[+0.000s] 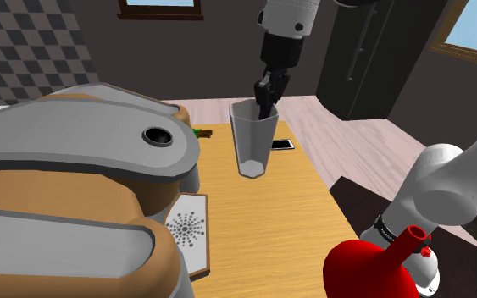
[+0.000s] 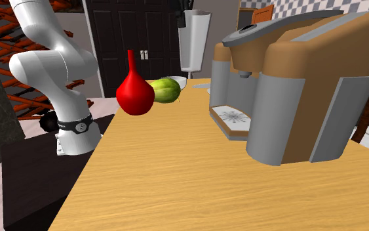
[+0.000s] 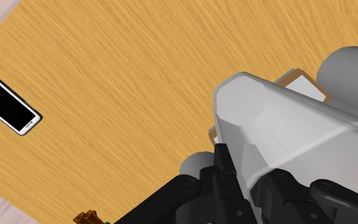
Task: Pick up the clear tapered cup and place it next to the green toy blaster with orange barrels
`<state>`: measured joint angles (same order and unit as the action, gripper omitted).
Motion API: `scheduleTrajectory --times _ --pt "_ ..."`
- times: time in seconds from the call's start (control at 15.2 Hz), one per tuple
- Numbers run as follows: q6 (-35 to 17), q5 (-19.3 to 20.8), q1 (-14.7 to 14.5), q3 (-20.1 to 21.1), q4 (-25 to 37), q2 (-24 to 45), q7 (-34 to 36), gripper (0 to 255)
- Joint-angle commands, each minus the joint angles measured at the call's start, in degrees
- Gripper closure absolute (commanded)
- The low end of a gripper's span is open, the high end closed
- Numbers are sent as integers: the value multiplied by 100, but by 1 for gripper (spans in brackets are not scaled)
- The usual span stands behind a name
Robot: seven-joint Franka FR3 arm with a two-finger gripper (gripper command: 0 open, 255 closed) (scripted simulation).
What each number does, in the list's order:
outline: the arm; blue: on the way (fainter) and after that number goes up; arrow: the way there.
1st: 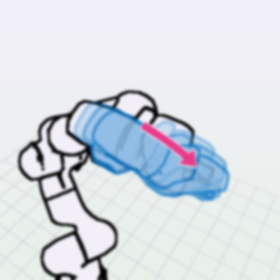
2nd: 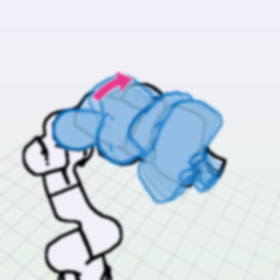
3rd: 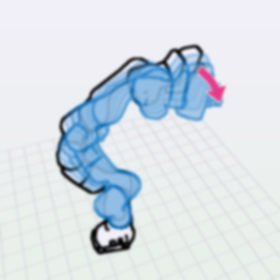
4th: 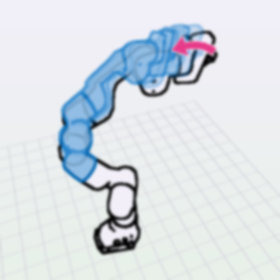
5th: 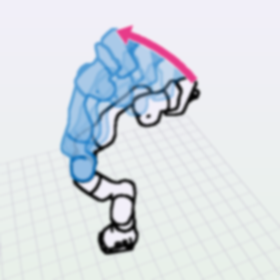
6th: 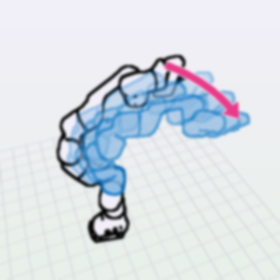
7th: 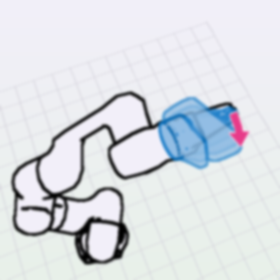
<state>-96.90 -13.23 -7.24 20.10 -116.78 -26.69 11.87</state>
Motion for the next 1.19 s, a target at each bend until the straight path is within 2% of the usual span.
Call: scheduleTrajectory --times 0.0,0.59,1.12 --pt "5 107 101 -113 218 247 -169 255" --pt "2 537 513 -547 1405 1579 -881 255" --pt "292 847 792 -826 3059 3032 -1383 255"
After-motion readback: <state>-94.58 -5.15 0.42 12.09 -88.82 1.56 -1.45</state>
